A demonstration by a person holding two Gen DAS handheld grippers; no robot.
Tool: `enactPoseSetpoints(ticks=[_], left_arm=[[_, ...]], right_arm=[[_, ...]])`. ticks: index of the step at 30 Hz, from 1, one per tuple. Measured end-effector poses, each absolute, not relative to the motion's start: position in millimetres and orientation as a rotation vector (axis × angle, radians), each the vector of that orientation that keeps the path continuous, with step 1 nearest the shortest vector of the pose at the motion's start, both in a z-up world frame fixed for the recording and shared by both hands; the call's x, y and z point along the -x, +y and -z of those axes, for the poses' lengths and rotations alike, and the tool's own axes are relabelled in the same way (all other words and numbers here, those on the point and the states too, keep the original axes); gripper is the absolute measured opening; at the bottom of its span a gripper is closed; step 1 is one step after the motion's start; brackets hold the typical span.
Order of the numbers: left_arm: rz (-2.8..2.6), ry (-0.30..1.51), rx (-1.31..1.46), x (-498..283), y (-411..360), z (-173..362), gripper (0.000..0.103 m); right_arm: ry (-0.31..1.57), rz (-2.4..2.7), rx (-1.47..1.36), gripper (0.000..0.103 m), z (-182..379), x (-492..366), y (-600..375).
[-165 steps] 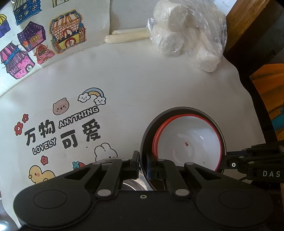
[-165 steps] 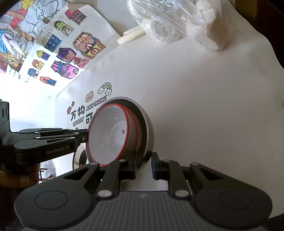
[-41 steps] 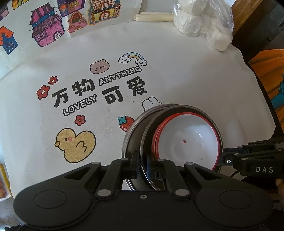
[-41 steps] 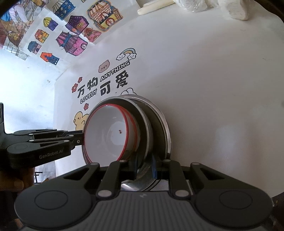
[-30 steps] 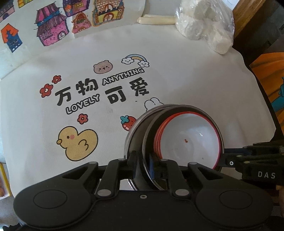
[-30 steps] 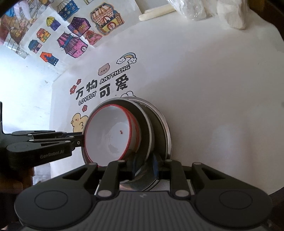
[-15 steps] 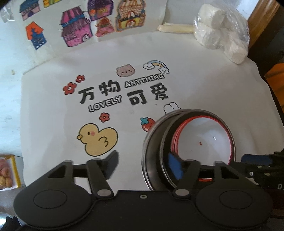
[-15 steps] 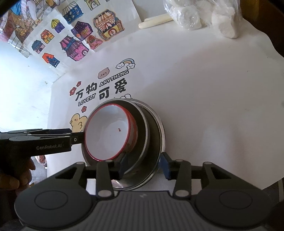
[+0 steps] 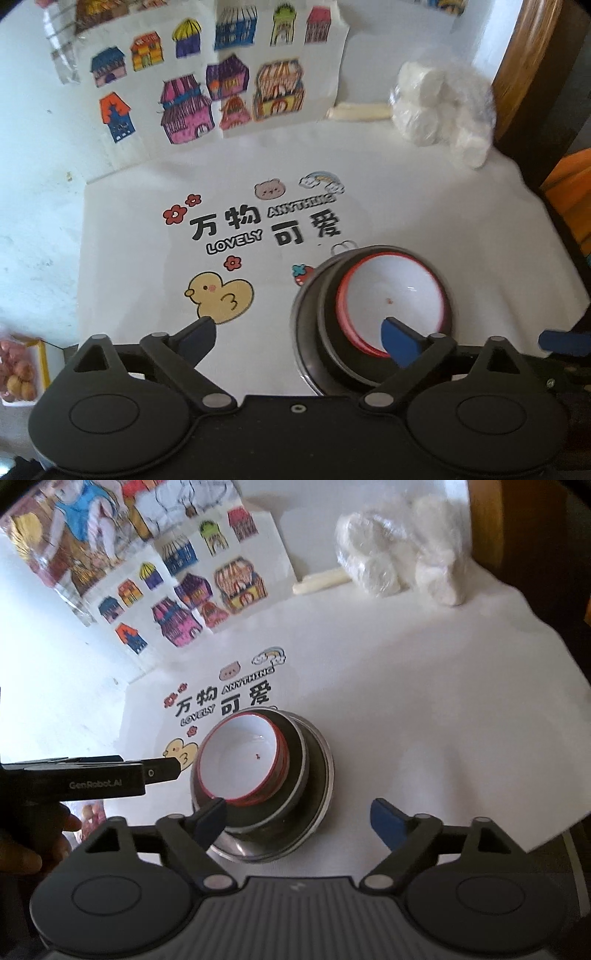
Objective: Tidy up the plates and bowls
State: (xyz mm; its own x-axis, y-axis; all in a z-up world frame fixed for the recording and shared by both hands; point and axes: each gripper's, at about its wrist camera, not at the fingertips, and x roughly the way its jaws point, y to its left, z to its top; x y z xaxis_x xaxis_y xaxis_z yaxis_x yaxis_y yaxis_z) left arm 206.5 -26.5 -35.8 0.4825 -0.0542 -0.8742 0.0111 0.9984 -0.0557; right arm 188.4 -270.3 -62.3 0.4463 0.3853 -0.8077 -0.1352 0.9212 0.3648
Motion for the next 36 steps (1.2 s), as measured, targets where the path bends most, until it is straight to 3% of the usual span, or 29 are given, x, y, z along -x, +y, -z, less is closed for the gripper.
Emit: enactPoseSetpoints(ticks=[5,18,36], left_arm=[[0.064,1.02,0.056,-175.9,-35.6,15.9,0.102],[0.086,0.877,0.0,-103.7,-31.4,-20.2,0.102],[0.165,0.787,-0.063,-39.8,57.4,-35.6,0.102]], right_arm=[[0.971,-0.304,-0.273,0.102,43.5,-149.2,-278.5],[0.799,-0.21,-0.252,0.103,5.3,-83.7,-276.9],[0.644,-0.044,-0.202,0.103,-13.1,2.5,-181.9]])
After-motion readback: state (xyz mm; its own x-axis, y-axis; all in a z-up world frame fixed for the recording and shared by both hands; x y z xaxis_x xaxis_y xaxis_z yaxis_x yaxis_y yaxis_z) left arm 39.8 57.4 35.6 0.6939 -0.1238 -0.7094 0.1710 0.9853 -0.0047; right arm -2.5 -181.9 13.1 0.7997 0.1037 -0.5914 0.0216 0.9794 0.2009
